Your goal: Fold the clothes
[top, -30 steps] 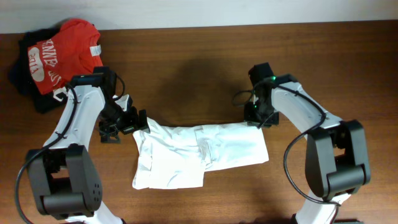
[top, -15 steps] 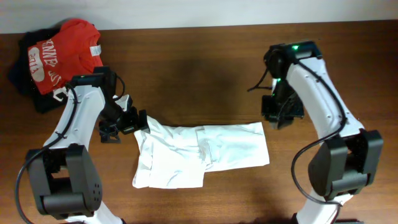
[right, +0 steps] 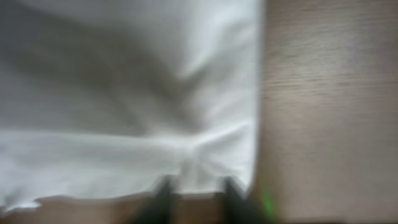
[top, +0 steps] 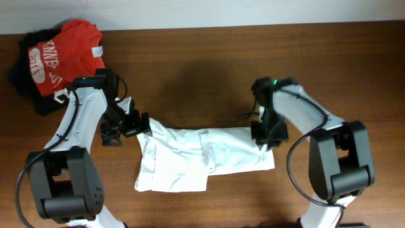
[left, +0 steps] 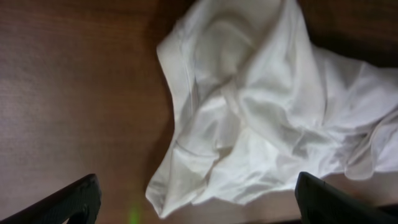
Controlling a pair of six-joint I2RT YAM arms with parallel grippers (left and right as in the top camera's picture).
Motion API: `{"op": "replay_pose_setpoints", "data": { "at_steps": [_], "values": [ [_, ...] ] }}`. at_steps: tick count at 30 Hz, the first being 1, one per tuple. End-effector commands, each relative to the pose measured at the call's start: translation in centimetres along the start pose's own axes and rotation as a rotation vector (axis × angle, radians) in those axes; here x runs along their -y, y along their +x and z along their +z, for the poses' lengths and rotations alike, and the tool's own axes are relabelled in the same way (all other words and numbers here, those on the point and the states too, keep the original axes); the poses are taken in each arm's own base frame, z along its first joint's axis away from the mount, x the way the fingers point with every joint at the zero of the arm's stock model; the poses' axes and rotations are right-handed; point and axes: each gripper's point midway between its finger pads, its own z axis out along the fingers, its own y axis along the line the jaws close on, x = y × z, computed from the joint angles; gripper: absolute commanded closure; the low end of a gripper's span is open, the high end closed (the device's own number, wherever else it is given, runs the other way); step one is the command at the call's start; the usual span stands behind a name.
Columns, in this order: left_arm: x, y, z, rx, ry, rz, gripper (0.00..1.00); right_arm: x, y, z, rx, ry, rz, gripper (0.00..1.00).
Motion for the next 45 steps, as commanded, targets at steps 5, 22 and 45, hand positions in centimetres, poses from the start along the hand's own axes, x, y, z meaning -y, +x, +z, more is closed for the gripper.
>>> {"op": "replay_pose_setpoints", "data": {
  "at_steps": [5,22,45],
  "values": [
    [1.1,-0.1,1.4,0.024,0.093,0.137,0.01,8.6,-5.2,-10.1,0.216,-0.055,0.19,0.01],
    [2.2,1.9,8.1,0.025,0.289,0.163,0.01,14.7,-4.8,-10.1,0.205,-0.089,0.368,0.01],
    [5.0,0.3,-4.8,0.109,-0.216,-0.006,1.0,14.7,-4.8,-10.1,0.205,-0.089,0.368,0.01]
  ]
}}
